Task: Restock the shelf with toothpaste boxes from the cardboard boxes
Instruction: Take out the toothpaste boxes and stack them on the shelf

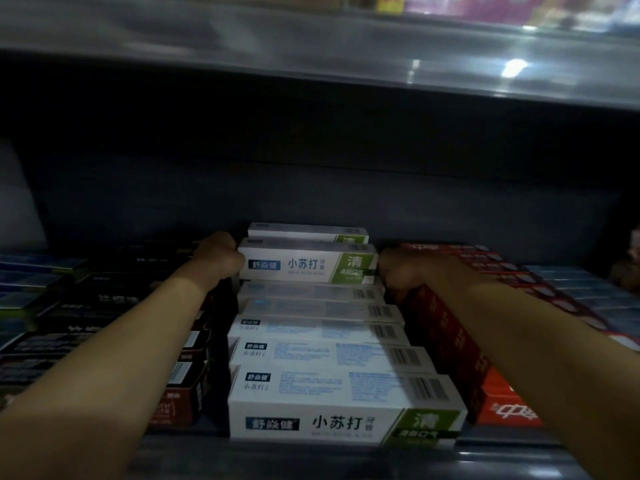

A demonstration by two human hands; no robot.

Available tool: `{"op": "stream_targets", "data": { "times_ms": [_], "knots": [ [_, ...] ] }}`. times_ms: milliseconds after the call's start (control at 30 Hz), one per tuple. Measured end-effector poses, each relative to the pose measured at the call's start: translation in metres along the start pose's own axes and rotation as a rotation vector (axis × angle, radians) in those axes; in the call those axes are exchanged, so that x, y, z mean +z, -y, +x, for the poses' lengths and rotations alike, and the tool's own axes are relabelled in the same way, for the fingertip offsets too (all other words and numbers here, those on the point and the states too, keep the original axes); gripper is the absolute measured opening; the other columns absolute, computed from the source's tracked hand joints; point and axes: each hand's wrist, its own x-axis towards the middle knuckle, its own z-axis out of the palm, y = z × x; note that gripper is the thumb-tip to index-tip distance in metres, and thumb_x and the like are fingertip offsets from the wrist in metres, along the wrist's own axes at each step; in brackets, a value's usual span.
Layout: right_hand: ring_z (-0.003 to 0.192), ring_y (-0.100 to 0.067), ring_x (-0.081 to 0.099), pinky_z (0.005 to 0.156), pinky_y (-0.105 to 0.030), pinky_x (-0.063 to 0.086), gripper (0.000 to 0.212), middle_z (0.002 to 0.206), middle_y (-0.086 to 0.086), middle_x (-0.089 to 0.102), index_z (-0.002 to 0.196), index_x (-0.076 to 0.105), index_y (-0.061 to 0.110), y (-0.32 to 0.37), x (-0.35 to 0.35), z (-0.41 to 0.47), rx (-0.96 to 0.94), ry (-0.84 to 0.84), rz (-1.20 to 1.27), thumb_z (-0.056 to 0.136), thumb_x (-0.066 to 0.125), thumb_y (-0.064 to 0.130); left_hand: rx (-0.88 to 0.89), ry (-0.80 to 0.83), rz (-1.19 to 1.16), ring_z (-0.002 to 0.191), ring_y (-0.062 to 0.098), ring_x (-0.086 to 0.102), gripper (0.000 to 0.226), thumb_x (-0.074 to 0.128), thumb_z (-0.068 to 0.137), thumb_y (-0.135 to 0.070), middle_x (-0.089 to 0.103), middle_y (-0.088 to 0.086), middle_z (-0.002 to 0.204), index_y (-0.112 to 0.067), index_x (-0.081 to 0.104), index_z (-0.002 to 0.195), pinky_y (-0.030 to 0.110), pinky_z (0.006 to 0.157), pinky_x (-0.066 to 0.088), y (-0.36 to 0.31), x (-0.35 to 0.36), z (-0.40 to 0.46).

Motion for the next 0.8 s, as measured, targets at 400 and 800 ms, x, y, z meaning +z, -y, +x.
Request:
{"op": "stream_targets", "data": {
  "times_ms": [400, 800],
  "knots": [
    [0.109, -0.022, 0.054, 0.087, -0.026, 0.044, 0.029, 0.127, -0.010, 0.055, 0.123, 0.054, 0.012, -0.008, 0.003, 0.000, -0.070, -0.054, -0.095, 0.094, 0.053, 0.015, 0.051, 0.122, -0.020, 0.086, 0.020, 0.053, 0.026, 0.053, 0.092, -0.002, 0.060, 0.014, 0.112, -0.001, 0.059, 0.117, 0.027, 0.077, 0.046, 0.001, 0.008, -0.008],
    [0.070, -0.010, 0.052, 0.054, -0.020, 0.050, 0.031, 0.081, 0.001, 0.049, 0.127, 0.049, 0.003, -0.003, -0.013, 0.000, 0.000, -0.037, 0.332, 0.099, 0.051, 0.016, 0.076, 0.065, -0.034, 0.105, 0.029, 0.060, 0.034, 0.067, 0.087, -0.008, 0.062, 0.018, 0.117, 0.002, 0.061, 0.118, 0.034, 0.093, 0.050, -0.002, 0.001, -0.002]
  ]
}}
